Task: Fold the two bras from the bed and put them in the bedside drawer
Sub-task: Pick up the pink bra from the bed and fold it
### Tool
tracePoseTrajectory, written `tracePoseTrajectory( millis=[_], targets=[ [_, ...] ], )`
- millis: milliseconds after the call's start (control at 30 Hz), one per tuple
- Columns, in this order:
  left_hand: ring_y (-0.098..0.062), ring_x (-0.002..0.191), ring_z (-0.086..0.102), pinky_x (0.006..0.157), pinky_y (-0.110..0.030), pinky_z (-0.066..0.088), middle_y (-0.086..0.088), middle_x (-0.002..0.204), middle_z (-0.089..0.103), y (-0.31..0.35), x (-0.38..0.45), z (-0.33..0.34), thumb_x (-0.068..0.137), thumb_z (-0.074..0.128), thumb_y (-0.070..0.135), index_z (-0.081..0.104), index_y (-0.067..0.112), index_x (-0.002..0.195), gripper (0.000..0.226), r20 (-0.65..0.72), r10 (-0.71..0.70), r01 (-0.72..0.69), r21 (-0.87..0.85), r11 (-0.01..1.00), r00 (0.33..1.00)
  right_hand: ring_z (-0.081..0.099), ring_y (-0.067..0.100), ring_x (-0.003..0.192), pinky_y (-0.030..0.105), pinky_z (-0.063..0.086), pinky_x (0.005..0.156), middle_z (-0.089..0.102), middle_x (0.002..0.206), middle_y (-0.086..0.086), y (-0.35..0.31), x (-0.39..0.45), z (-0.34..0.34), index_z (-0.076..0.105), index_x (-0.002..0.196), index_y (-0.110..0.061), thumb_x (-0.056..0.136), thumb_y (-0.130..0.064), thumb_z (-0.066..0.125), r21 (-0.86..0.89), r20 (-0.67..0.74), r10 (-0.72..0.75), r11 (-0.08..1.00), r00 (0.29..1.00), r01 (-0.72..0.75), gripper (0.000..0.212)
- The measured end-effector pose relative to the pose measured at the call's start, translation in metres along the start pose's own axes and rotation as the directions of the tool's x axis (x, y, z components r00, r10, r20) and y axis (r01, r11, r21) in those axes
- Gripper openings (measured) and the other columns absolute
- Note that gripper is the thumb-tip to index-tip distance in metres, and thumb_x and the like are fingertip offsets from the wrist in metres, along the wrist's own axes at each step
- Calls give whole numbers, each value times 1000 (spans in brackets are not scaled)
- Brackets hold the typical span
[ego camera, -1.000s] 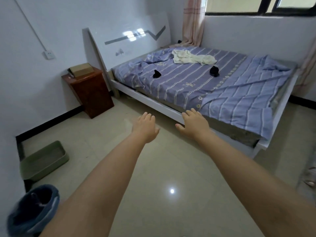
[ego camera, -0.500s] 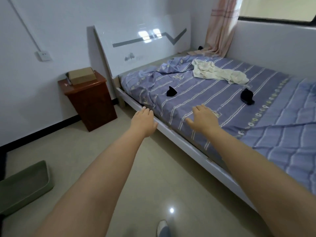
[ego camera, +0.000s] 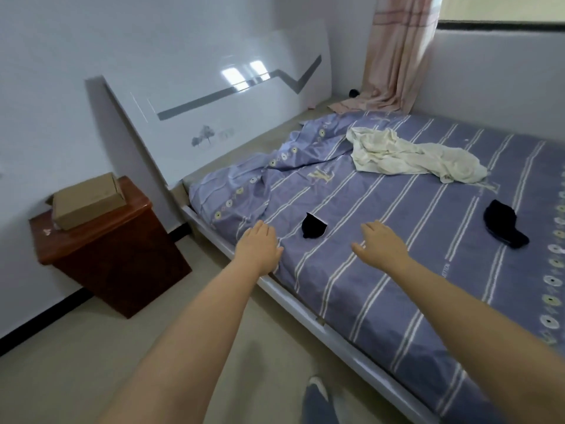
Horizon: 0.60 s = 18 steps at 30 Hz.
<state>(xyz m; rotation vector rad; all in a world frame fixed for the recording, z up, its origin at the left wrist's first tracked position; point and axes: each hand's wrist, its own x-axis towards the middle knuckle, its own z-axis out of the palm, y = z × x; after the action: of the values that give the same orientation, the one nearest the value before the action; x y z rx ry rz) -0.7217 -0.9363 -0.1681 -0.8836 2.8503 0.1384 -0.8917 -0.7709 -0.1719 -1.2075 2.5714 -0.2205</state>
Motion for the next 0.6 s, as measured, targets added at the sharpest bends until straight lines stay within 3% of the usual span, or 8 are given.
tracePoseTrajectory(
  millis=[400,500,600],
  targets=[
    [-28,139,19,112,-41,22,-17,147,28,-92,296,53,94,37,28,28,1,133,48,292,162,-146,-74,987,943,38,31,128,40,34,103,41,140,19,0,259,75,32,132,-2,93,-27,40,121,217,300,936,929,-330,47],
    [-30,128,33,105,-37,28,-20,135,40,-102,363,89,94,37,22,38,-2,122,37,375,240,-198,-147,969,896,52,35,111,38,41,88,57,122,23,-1,295,114,48,117,1,92,-26,44,250,222,430,842,875,-477,37],
    [-33,121,42,99,-40,35,-22,132,44,-102,413,126,94,38,24,40,-2,120,37,423,289,-197,-248,948,859,59,37,91,35,40,67,64,92,23,-8,324,154,57,94,0,88,-27,53,401,269,583,656,766,-640,28]
  ],
)
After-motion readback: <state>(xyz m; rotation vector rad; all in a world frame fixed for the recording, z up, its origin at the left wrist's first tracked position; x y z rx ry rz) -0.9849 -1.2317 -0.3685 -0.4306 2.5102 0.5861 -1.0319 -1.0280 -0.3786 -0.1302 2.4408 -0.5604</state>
